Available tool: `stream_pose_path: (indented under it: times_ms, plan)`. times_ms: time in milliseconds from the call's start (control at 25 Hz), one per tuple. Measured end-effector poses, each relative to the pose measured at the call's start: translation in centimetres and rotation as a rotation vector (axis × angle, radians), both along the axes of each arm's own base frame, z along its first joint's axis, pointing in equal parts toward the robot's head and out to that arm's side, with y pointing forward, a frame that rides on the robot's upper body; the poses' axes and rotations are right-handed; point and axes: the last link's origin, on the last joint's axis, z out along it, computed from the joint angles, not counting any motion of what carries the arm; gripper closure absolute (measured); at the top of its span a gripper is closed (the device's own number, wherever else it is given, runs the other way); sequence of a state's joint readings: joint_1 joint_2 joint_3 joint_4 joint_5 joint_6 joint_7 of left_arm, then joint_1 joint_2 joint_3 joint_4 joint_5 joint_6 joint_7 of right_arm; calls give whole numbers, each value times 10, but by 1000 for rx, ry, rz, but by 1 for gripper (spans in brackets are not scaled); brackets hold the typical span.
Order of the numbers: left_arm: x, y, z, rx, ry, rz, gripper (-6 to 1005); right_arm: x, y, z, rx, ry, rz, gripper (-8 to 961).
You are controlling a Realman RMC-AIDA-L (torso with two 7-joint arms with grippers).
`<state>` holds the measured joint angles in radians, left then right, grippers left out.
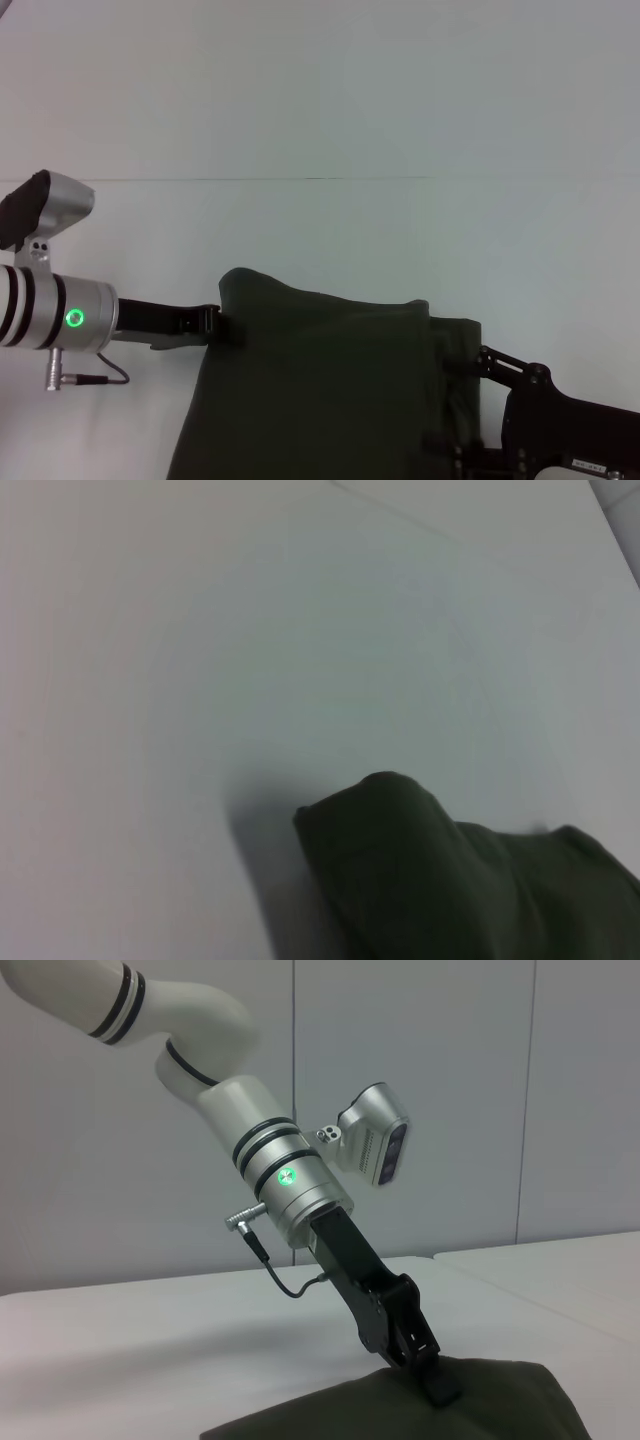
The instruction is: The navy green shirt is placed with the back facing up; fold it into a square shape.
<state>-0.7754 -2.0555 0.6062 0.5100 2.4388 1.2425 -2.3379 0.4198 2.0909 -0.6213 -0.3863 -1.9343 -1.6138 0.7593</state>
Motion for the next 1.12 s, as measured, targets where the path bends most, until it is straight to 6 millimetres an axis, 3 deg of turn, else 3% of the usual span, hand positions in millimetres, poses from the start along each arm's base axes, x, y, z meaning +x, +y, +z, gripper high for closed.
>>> stream_pose_path:
  times_ms: [360,720,1120]
  plan:
    - [-24,1,23,126,-58,99,939,-1,3,0,6,-1,-2,36]
    - [-64,-27,36,238,-164,267,942,-3,6,0,9,-4,7,36]
    - [-68,-36,33,269,-206,260,936,-5,8,0,6,-7,18,37]
